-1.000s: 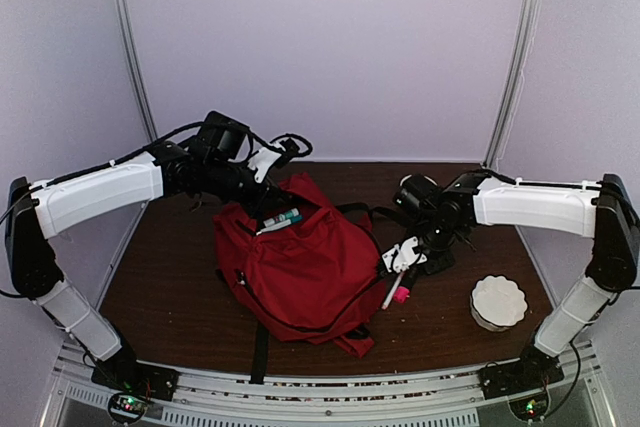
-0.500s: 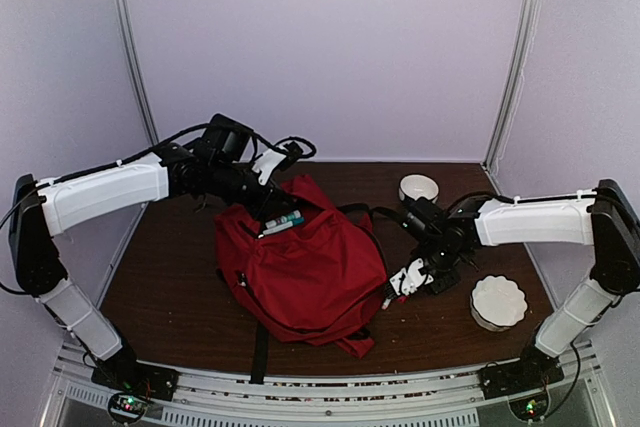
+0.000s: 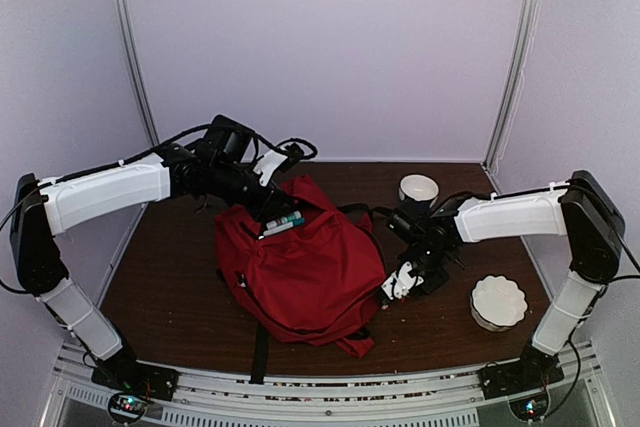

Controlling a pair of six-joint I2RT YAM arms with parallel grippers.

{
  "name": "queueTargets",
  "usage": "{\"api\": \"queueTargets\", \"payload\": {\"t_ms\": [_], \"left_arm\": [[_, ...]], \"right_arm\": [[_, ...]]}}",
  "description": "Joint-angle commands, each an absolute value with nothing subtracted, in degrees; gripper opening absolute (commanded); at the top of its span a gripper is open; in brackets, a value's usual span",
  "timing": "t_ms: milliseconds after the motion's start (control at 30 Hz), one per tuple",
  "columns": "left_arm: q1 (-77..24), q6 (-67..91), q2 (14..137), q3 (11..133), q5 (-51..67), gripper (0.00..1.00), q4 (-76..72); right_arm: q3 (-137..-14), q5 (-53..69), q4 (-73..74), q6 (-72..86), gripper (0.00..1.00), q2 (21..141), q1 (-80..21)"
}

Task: Pack the student bag
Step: Move the pen to the center of the board.

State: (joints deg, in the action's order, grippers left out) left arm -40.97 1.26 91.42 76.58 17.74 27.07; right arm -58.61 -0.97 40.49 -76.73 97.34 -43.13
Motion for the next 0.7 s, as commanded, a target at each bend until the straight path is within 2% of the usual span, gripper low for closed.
{"api": "queueTargets", "payload": {"t_ms": [0, 233, 467, 667], "left_arm": [[-41.7, 1.2, 91.6, 78.7, 20.5, 0.00, 23.5], [-41.8, 1.1, 91.5, 78.7, 20.6, 0.00, 23.5], [-41.8, 1.1, 91.4, 78.7, 20.5, 0.00, 23.5], [-41.8, 0.9, 91.0, 78.7, 20.1, 0.00, 23.6]], "right_arm": [[-61.6, -1.2, 41.0, -77.7, 0.40, 99.9, -42.9], [-62.2, -2.4, 42.0, -78.1, 0.40, 102.0, -42.6], [-64.0, 0.4, 51.1, -76.4, 0.38, 103.9, -42.7], [-60.1, 2.3, 52.5, -72.6, 0.35, 101.7, -42.8]]}}
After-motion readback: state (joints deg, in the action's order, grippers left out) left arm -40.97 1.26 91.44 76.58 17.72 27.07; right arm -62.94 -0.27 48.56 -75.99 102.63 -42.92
